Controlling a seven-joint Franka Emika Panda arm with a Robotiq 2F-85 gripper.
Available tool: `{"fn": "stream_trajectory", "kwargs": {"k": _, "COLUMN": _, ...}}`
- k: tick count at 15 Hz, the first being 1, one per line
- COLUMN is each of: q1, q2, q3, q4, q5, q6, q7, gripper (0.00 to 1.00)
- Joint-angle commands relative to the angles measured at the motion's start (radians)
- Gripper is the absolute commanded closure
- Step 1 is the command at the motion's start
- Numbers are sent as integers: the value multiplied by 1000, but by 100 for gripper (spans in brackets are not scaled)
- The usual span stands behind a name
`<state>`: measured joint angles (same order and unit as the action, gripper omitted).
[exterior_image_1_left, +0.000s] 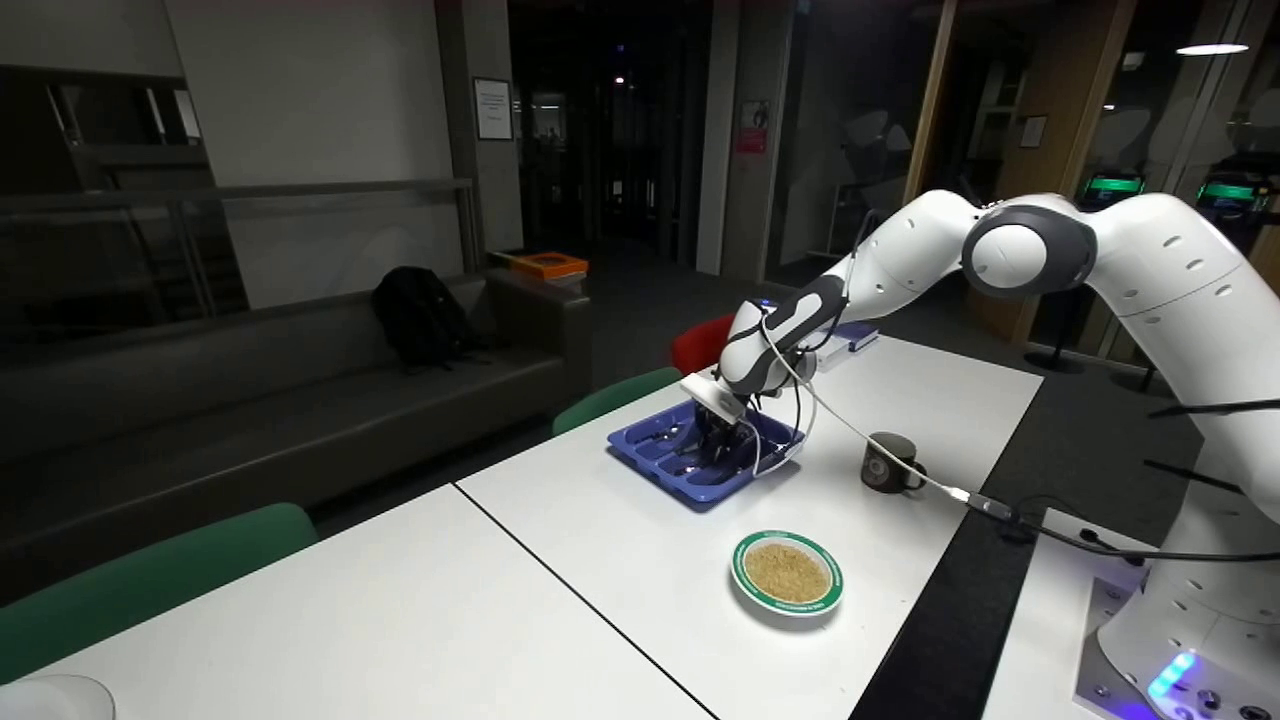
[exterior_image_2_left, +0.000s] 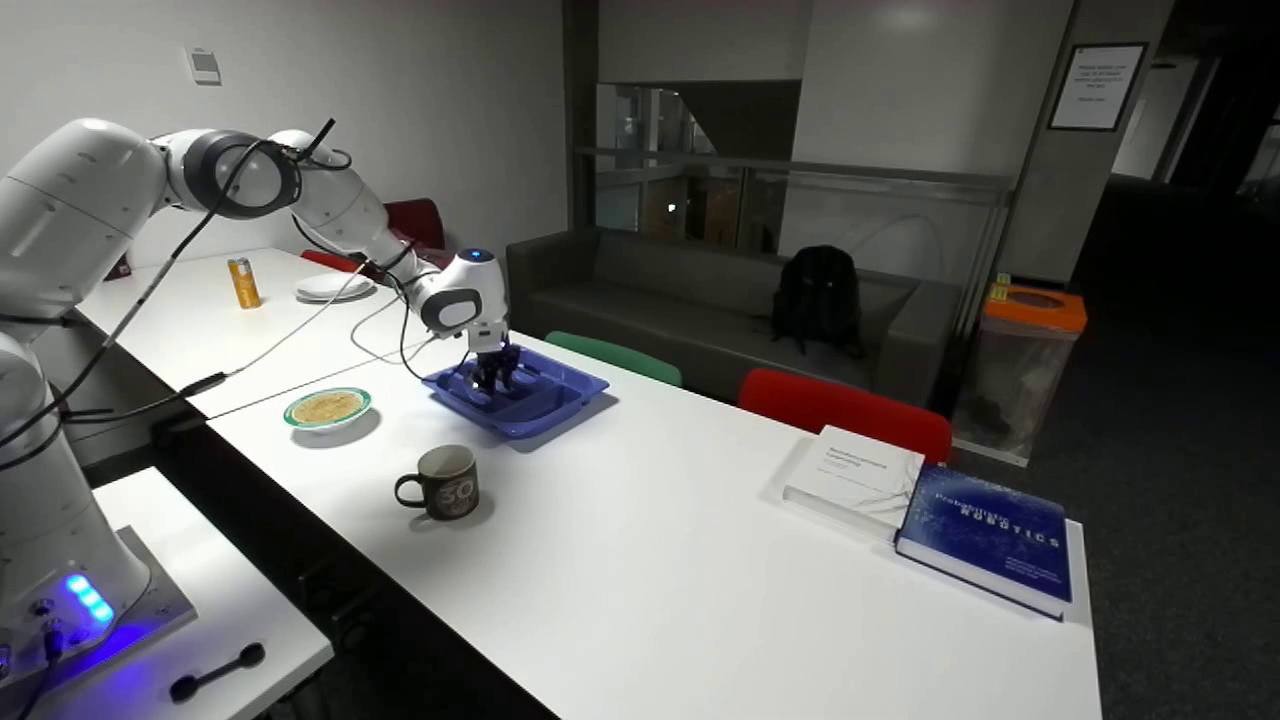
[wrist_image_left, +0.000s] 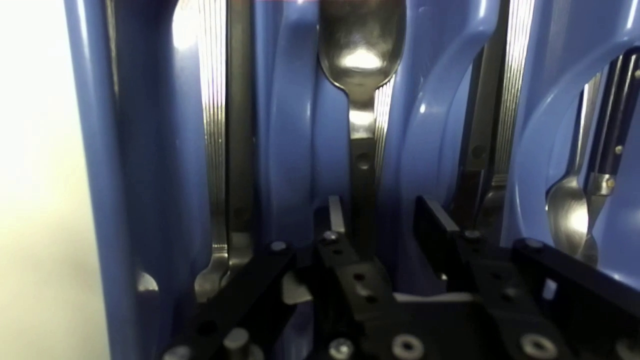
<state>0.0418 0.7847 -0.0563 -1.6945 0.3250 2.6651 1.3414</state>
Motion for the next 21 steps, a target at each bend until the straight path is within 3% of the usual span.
{"fn": "stream_trajectory", "kwargs": {"k": 1, "q1": 28, "q2": -41, "q3": -15, "q4": -18, "q5": -3, "q6": 1, "q7": 28, "gripper": 24}}
{"fn": "stream_trajectory", "kwargs": {"k": 4, "q1": 48, "q2": -101, "q3": -9, "q4": -61, "q5": -1, "q6": 21, "q7": 29, "gripper": 2}}
{"fn": "stream_trajectory", "kwargs": {"k": 5, "q1": 60, "q2": -130, "q3": -10, "q4": -81, "q5": -2, "q6": 29, "q7": 35, "gripper": 0}}
{"fn": "stream_trajectory", "kwargs": {"k": 7, "q1": 85, "q2": -188, "q3": -20, "q4": -121, "q5": -9, "q6": 27, "q7": 64, "gripper": 0}}
{"fn": "stream_trajectory", "kwargs": {"k": 9, "q1": 149, "q2": -261, "q3": -83, "q4": -183, "q5": -58, "q6": 14, "q7": 172, "gripper": 0}}
{"fn": "stream_trajectory", "kwargs": {"k": 12, "q1": 236, "q2": -385, "q3": -171, "q4": -310, "q5": -190, "q6": -19, "q7": 338, "gripper": 0}}
{"fn": "stream_trajectory", "kwargs": {"k": 14, "q1": 266, "q2": -468, "q3": -195, "q4": -399, "q5": -297, "q6": -64, "q7": 426, "gripper": 0}}
{"fn": "stream_trajectory", "kwargs": {"k": 21, "q1": 216, "q2": -713, "q3": -102, "q4": -649, "q5": -554, "q6": -154, "q7": 559, "gripper": 0}}
